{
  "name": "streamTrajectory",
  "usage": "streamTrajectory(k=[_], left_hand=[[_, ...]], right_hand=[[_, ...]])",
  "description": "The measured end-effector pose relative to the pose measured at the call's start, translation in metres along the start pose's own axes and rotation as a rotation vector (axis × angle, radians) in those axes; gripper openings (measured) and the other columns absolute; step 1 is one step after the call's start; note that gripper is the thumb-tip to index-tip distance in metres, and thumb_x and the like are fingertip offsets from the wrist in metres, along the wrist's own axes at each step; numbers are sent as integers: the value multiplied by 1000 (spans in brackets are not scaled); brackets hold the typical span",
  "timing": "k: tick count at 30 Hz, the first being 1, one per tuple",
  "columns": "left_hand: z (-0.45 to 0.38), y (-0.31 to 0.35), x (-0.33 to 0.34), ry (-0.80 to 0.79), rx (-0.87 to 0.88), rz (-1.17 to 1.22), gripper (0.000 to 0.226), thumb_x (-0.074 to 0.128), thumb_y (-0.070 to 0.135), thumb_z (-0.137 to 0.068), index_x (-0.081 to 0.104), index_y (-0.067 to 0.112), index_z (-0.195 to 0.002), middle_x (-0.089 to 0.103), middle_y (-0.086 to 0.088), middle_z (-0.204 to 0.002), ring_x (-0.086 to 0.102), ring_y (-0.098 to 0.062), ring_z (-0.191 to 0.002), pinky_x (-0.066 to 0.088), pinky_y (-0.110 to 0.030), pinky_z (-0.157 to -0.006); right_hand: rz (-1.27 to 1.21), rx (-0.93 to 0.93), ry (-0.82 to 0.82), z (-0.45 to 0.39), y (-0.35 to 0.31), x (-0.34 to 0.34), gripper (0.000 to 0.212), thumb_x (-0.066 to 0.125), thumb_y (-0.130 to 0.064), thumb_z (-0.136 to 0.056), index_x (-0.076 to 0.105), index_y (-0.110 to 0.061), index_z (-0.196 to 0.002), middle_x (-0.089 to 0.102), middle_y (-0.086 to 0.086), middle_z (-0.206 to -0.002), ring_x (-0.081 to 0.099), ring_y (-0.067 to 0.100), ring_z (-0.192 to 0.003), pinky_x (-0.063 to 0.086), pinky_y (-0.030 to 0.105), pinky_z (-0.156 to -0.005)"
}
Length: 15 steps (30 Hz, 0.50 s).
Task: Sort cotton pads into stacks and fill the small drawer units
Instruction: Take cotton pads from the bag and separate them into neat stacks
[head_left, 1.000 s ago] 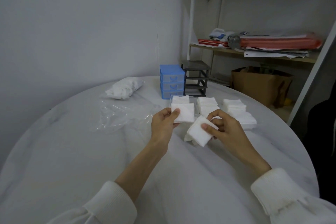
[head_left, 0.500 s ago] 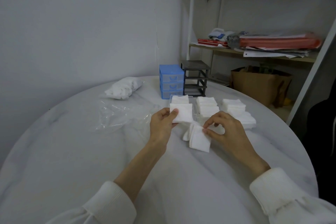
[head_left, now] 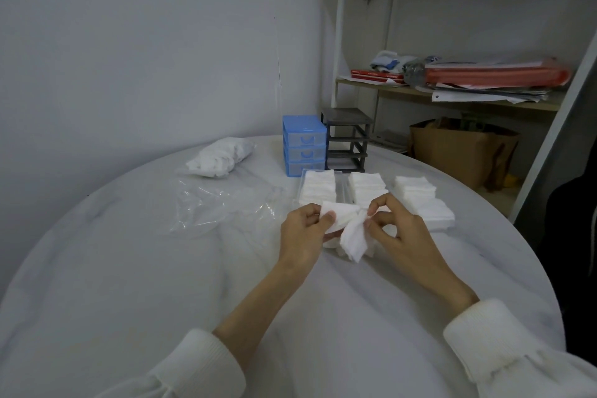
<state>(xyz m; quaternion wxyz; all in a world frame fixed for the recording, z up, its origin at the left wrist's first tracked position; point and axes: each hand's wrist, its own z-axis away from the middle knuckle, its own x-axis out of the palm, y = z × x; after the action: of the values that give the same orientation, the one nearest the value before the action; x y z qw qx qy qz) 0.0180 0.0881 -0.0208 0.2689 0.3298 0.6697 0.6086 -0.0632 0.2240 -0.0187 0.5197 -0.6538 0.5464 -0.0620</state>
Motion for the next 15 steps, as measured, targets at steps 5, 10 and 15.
streamTrajectory(k=[5,10,15], left_hand=[[-1,-2,-2,-9,16,10,10,59,4,-90,66,10,-85,72,-9,-91,71,-21,-82,57,-37,-80],[-4,-2,-4,62,61,-23,9,59,7,-90,66,11,-86,72,-6,-89,69,-20,-87,56,-33,-81],[-6,-1,-5,138,90,11,9,57,8,-92,64,4,-96,70,-7,-92,66,-16,-85,54,-25,-78]], right_hand=[[-46,-91,26,-3,3,-2,26,47,5,-91,51,-20,-83,57,-6,-85,56,23,-81,42,24,-67],[-149,-81,8,-3,0,-3,51,40,18,-85,68,-21,-69,61,-12,-82,54,9,-84,37,15,-71],[-349,-24,-29,-1,-10,-5,44,44,17,-85,72,-15,-74,62,-15,-78,55,0,-79,39,8,-70]])
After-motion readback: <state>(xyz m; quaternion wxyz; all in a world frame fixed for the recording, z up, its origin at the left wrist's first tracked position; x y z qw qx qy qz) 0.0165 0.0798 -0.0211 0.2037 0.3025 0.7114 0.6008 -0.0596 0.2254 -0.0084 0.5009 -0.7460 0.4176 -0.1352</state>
